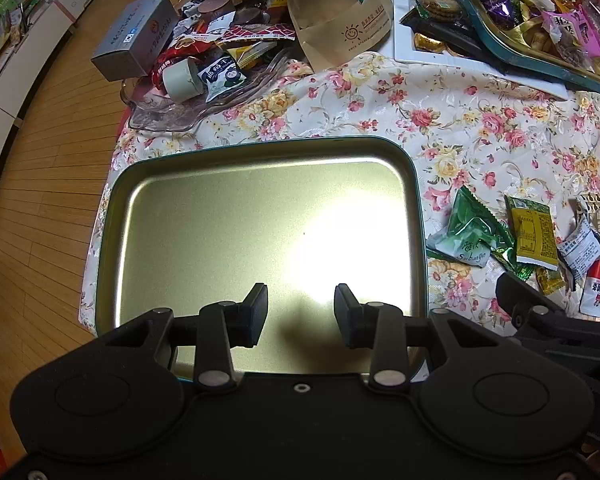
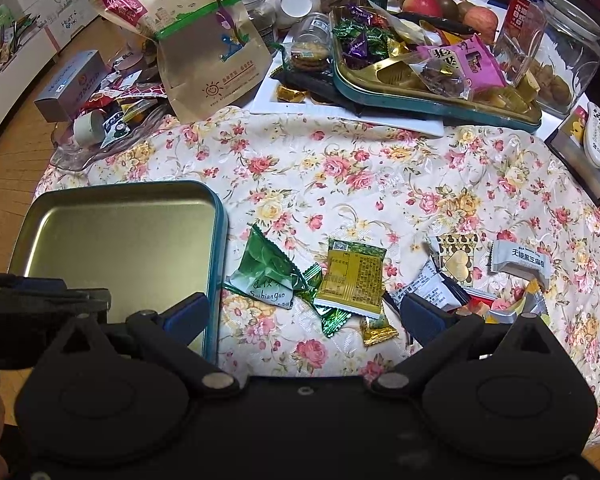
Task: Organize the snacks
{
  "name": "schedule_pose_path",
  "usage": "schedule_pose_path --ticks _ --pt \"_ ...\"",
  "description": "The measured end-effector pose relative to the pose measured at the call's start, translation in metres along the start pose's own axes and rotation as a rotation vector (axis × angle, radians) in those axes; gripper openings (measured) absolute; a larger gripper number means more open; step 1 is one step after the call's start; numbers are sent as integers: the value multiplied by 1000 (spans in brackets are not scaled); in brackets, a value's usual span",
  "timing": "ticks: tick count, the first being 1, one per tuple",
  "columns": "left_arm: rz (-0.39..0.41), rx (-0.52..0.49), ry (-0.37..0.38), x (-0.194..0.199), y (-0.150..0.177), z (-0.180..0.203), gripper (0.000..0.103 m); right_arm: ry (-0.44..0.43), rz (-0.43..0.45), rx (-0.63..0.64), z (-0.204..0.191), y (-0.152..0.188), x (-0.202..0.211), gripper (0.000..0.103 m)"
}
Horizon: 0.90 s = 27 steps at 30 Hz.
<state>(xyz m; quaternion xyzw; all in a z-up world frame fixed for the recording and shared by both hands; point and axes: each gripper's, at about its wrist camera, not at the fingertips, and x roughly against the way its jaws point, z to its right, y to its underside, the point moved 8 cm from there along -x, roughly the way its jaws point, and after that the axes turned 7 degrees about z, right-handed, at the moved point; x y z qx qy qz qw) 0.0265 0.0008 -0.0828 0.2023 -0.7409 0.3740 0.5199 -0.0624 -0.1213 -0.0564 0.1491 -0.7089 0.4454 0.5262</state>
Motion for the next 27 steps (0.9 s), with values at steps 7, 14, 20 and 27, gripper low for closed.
schedule_pose_path --ticks 7,14,20,27 --pt "-6 6 5 -1 1 0 45 0 -5 6 -1 1 -1 103" --pt "-9 9 8 -1 1 0 45 -1 -8 7 -2 2 -2 103" --pt "-9 11 8 -1 2 0 45 0 -7 8 -2 1 -2 103" --pt "-9 11 10 -1 2 0 45 -1 -9 11 -2 3 -3 103"
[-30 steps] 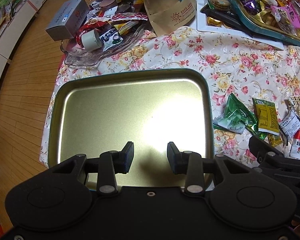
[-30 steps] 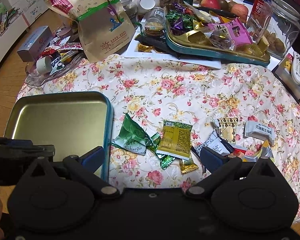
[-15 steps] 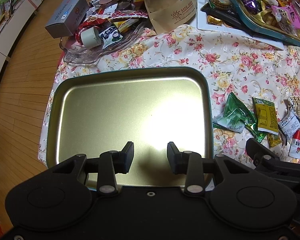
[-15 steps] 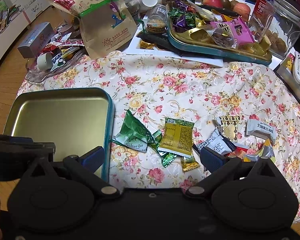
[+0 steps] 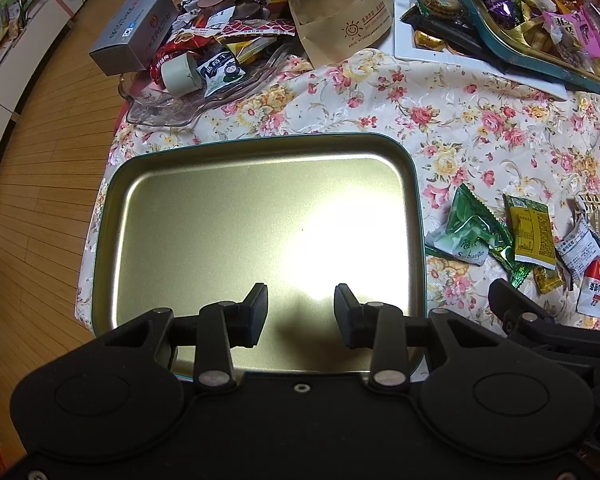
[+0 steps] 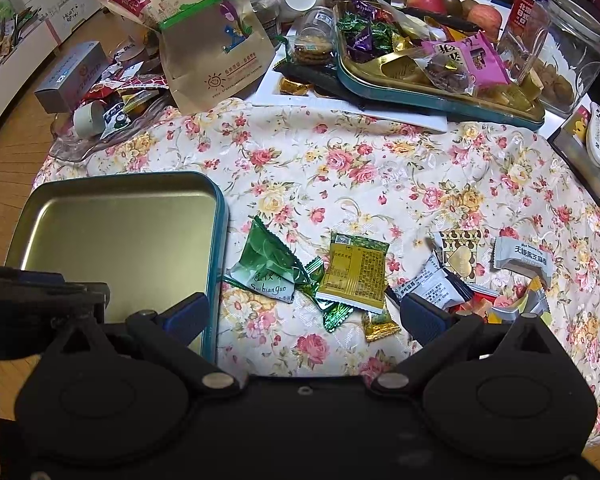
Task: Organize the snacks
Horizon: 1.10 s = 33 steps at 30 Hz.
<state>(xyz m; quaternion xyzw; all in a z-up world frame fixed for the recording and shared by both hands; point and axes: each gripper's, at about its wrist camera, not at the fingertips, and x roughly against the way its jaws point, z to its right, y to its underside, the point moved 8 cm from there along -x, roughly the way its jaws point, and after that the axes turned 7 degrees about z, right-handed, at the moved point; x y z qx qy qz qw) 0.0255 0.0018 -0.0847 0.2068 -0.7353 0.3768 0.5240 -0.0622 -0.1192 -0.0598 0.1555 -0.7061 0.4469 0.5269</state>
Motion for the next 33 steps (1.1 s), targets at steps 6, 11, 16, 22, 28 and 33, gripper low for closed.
schedule_pose_path --ticks 6,11,16,22,28,33 --pt "1 1 2 0 0 0 45 0 -5 3 -1 1 -1 103" --pt "0 1 3 0 0 -1 45 1 -6 4 -1 1 -1 103" --pt "-3 4 10 0 -1 -1 45 2 -11 9 -2 1 -2 103" --pt "-6 4 14 1 0 1 45 2 -15 11 -1 3 -2 103" --pt "-6 3 23 2 -1 3 45 6 -20 11 1 4 -4 103" --pt "-5 -4 31 3 -1 6 45 17 -29 11 6 6 -6 103"
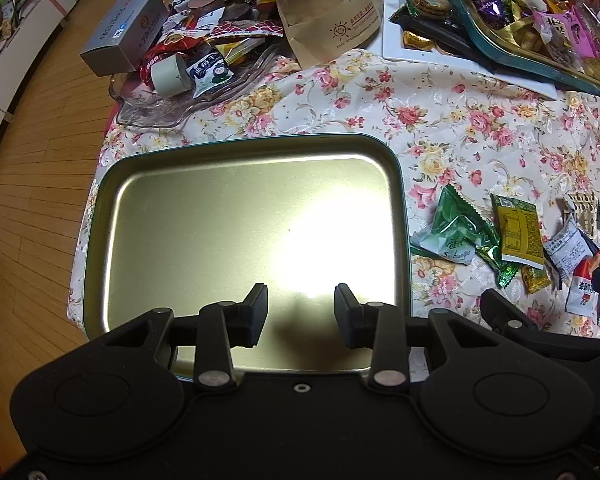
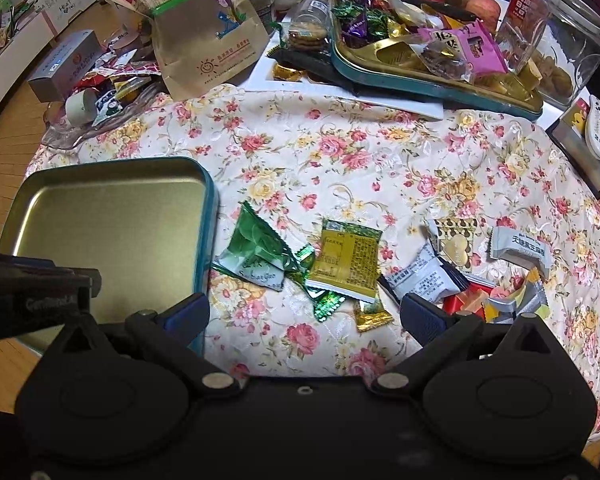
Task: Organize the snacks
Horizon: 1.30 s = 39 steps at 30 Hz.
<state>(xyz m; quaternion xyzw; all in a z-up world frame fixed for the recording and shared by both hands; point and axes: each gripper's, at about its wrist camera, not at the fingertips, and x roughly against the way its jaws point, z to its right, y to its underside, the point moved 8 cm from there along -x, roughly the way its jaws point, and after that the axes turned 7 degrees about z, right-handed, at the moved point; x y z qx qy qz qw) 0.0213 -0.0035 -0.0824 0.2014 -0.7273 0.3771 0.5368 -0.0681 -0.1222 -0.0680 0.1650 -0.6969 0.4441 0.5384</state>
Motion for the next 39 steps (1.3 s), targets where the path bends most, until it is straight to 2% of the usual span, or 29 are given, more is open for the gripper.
schedule_pose_path --ticks 17,28,35,39 --pt "9 -50 24 7 -4 31 45 73 -41 -52 51 20 -7 103" --pt "29 -104 70 16 -9 84 45 112 -42 -141 101 27 0 103" --pt "70 -147 64 17 -7 123 45 149 -43 -207 138 38 5 103" --pt "56 -162 74 12 1 138 45 168 -62 -232 157 48 2 103"
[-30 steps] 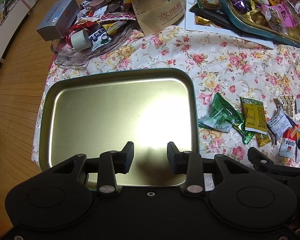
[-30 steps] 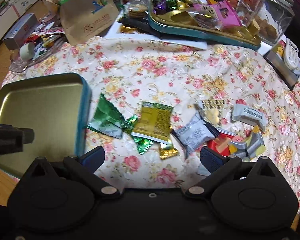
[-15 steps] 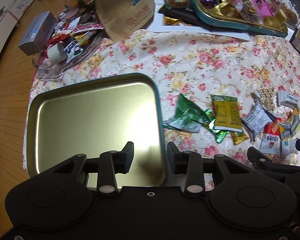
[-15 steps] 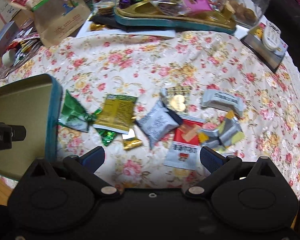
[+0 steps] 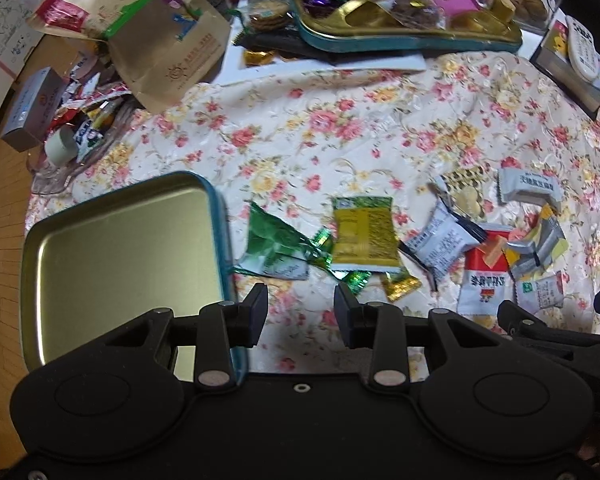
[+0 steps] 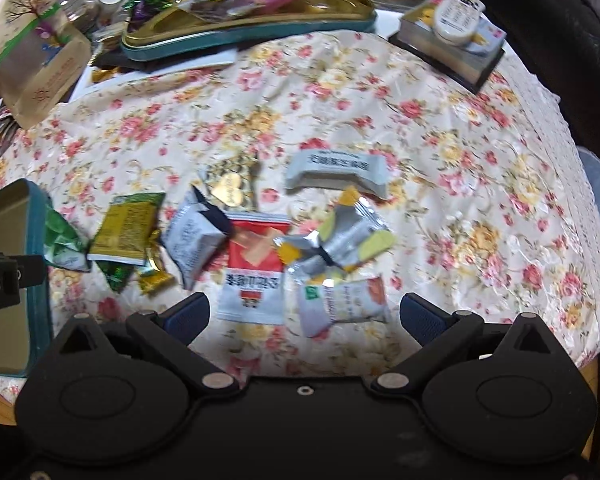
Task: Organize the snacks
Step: 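Reach to the loose snacks and grasp the silver-and-yellow candy with the right tool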
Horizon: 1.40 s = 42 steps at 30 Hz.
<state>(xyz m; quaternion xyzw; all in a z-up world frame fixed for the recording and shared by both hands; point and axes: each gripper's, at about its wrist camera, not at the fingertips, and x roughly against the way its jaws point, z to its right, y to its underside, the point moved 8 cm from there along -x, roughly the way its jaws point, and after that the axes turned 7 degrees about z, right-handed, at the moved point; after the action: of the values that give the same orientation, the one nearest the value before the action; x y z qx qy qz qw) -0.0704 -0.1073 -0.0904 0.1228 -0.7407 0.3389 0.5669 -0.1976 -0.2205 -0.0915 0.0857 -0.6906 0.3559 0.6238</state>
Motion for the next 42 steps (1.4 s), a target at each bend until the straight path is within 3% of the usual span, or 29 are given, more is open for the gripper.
schedule_pose_path --ticks 12,24,28,32,36,42 --pt "-42 -21 33 -18 30 28 45 55 -73 6 30 30 -23 103" --pt "-70 21 80 -40 64 25 45 76 -53 -6 35 35 -44 103" --pt "-5 22 97 -35 63 24 45 55 -36 -52 36 38 -44 103" --pt "32 73 113 -33 65 19 49 52 -14 -56 35 40 -42 103" --pt "77 48 83 -32 68 17 64 61 40 -73 34 44 -38 103" --pt "60 86 101 -36 69 11 68 84 127 -108 34 52 -33 103"
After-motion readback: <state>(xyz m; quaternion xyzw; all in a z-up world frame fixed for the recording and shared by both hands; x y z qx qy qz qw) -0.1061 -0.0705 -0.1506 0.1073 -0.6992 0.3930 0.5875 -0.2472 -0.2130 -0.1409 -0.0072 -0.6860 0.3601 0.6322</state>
